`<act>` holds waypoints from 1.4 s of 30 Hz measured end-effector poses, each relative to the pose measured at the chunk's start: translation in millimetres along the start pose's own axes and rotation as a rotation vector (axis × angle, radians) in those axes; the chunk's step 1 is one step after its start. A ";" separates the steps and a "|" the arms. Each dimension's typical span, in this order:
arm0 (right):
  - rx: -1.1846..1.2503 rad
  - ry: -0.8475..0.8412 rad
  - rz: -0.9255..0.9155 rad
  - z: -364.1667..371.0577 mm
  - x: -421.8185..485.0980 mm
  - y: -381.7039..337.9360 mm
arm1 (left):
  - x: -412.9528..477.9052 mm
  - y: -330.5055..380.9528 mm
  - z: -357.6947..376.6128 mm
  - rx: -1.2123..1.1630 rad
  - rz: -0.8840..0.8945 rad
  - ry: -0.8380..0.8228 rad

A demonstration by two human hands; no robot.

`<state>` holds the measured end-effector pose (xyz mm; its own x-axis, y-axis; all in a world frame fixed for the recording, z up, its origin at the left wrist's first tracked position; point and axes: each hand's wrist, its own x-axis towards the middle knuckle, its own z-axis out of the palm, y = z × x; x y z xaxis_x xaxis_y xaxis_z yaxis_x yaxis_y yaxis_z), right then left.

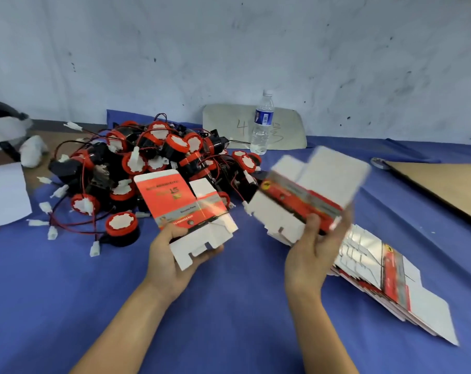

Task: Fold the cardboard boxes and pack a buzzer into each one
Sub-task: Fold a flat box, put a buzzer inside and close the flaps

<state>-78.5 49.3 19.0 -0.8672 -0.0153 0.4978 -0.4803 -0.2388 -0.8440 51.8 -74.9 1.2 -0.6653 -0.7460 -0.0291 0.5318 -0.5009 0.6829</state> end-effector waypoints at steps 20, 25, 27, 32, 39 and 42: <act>-0.458 0.054 -0.411 -2.8 -6.6 -2.7 | -7.4 -8.5 5.1 0.300 0.041 0.112; 0.076 -0.507 0.127 14.1 -35.3 -9.1 | -22.3 -22.4 4.2 0.733 0.254 -0.344; 0.128 -0.547 0.283 15.0 -33.0 -3.9 | -24.7 -24.2 5.8 0.830 0.300 -0.546; 0.271 -0.628 0.253 5.8 -28.1 4.4 | -22.4 -27.7 9.0 0.861 0.414 -0.409; 0.196 -1.084 0.436 9.1 -52.7 -3.9 | -2.8 -16.3 2.2 0.881 0.513 -0.167; 0.382 -0.747 0.746 8.7 -36.5 -5.9 | -2.5 -20.5 1.0 0.942 0.473 -0.056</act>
<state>-42.9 42.9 7.5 -0.5629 -0.8265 -0.0036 0.3097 -0.2068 -0.9281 42.0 -62.3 -12.0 -0.5322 -0.7430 0.4058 0.1377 0.3970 0.9074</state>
